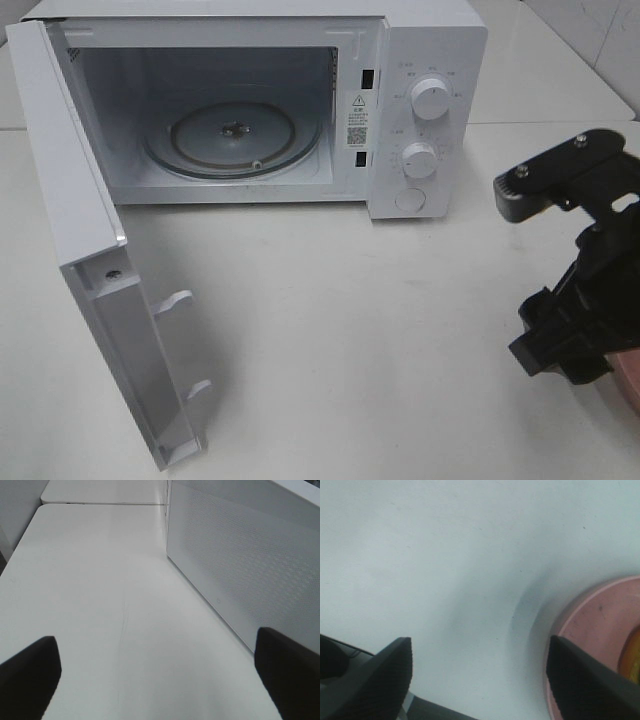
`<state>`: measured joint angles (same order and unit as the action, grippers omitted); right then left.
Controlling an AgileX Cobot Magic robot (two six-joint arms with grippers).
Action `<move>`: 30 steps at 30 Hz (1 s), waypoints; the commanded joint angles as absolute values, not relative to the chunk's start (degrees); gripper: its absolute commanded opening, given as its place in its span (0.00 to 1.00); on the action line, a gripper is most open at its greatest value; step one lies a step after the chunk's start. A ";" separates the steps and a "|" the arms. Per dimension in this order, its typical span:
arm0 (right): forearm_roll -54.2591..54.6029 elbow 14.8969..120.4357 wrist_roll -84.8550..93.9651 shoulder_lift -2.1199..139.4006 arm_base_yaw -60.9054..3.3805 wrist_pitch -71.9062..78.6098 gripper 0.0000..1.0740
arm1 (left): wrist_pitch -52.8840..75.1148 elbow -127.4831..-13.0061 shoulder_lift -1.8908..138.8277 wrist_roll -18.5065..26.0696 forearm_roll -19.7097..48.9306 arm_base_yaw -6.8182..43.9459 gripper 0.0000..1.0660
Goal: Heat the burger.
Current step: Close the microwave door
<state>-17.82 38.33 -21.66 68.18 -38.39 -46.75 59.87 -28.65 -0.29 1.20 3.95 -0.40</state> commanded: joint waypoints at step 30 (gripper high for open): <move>-12.38 38.10 -15.01 27.10 -31.23 -61.94 0.71 | 59.42 -28.48 -1.49 1.15 4.24 -0.40 0.99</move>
<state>-12.15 38.33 -15.13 27.62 -31.63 -61.76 59.87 -28.65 -0.29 1.20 3.95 -0.40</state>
